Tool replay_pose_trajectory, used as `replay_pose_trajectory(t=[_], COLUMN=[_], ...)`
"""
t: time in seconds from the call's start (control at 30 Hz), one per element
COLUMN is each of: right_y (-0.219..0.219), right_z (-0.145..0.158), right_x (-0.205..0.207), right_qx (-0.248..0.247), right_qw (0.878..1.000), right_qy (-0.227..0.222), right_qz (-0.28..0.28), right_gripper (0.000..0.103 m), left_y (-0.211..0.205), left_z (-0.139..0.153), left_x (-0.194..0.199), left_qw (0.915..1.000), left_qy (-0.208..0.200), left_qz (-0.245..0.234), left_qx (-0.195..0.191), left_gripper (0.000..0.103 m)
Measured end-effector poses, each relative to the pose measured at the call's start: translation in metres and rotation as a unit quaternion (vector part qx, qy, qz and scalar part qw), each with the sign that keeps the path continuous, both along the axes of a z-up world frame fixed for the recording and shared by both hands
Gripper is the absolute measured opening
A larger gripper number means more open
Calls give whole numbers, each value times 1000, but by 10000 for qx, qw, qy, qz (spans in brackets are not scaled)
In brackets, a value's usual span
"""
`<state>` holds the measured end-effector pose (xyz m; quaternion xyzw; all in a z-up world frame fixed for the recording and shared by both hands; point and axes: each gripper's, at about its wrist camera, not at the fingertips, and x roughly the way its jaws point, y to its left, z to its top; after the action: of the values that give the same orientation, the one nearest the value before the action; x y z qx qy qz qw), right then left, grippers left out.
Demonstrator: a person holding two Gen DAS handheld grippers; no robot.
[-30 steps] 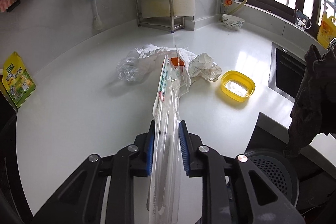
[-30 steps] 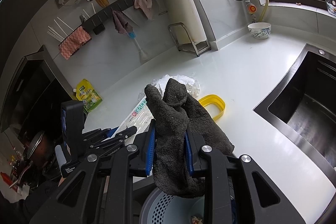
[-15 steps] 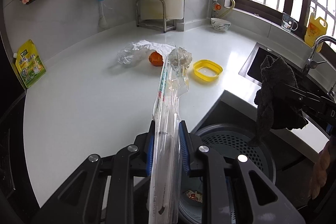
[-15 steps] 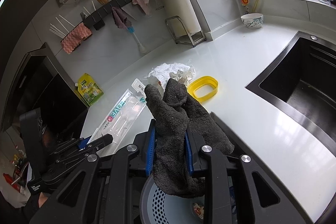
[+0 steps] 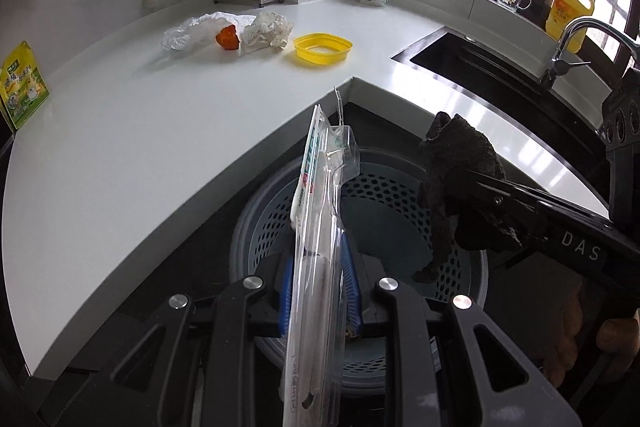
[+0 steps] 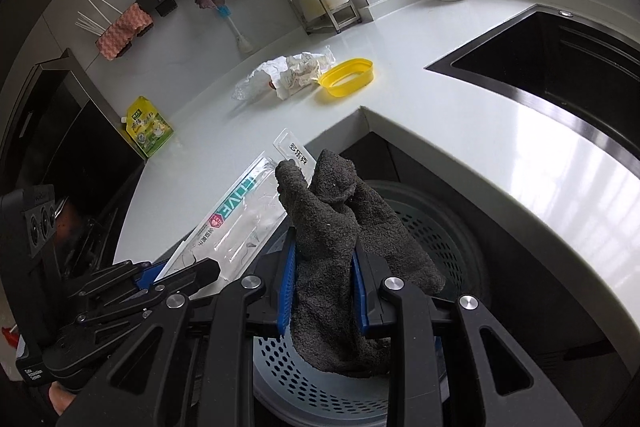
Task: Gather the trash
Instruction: 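Carry the package and cloth over the grey bin with both tools, then open both tools to drop the package and cloth into the bin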
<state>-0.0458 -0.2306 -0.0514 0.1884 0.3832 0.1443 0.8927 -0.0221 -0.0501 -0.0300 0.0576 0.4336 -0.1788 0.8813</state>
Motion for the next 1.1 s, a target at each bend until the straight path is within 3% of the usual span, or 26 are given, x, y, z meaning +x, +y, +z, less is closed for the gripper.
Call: replay_pose_trajectory(t=[0.37,0.5,0.6,1.1], right_y=[-3,-2,-3,-12], right_z=[-18,-20,-19,-16], right_x=[-2,-2,-2,-5], right_qx=[76,26,-41,-45], right_qw=[9997,9997,9997,9996], right_qy=[221,229,204,91], right_qz=[-38,-71,-128,-258], right_gripper=[24,25,36,43], left_y=[0,-1,0,3], left_z=[-20,-20,-17,-14], left_x=[0,0,-1,-1], left_qw=[9996,9997,9998,9998], left_qy=[244,204,117,68], left_qz=[11,34,75,143], left_qx=[118,157,132,124], left_gripper=[23,32,58,68])
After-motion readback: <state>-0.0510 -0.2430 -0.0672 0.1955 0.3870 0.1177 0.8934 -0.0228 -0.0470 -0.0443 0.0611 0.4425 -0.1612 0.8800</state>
